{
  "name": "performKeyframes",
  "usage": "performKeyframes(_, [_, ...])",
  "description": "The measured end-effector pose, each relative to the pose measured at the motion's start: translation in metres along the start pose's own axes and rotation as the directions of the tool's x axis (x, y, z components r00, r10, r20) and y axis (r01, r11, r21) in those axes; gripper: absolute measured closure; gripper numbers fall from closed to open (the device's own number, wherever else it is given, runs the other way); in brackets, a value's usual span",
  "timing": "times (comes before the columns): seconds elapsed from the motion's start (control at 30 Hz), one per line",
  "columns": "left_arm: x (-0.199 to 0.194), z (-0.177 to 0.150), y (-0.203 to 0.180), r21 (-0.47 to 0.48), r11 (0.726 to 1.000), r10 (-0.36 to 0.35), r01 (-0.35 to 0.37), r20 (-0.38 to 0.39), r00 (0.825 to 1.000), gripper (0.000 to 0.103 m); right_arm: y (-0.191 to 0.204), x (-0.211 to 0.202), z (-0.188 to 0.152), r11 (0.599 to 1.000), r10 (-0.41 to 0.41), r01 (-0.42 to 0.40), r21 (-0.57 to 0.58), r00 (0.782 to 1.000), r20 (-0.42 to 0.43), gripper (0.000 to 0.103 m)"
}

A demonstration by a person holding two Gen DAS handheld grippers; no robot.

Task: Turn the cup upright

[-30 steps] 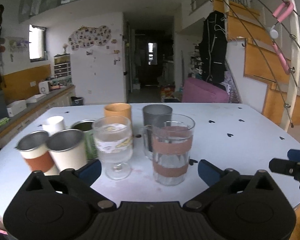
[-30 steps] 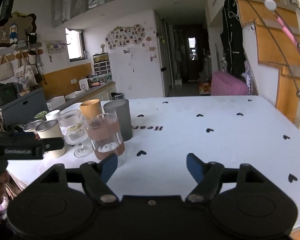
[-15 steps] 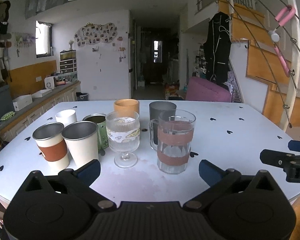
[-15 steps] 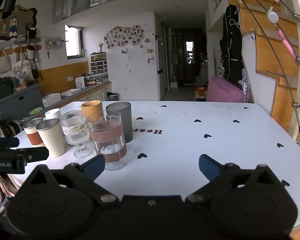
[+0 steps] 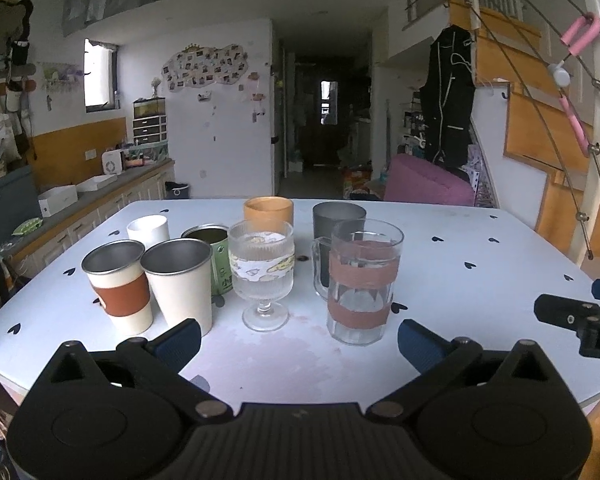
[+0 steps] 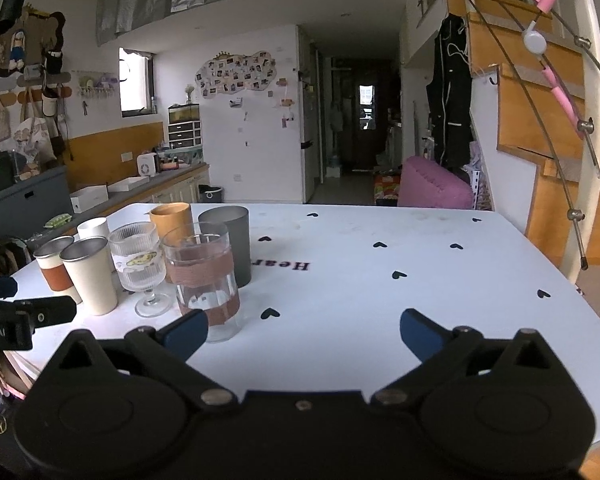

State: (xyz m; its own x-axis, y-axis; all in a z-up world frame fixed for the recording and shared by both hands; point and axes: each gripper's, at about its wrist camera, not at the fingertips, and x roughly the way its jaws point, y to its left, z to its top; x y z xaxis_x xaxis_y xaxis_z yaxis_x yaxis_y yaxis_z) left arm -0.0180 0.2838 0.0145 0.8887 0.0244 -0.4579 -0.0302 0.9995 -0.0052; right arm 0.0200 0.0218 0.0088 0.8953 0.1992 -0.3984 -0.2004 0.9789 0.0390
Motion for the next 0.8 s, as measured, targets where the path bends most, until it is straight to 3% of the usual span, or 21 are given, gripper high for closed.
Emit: performKeyframes(0.8, [0.0005, -0.0015, 0.0020, -0.010, 1.000, -0.003, 0.003, -0.013, 1.000, 0.000, -0.0002, -0.0015, 0.0007, 1.000, -0.002, 0.002, -0.003, 1.000, 0.000, 0.000])
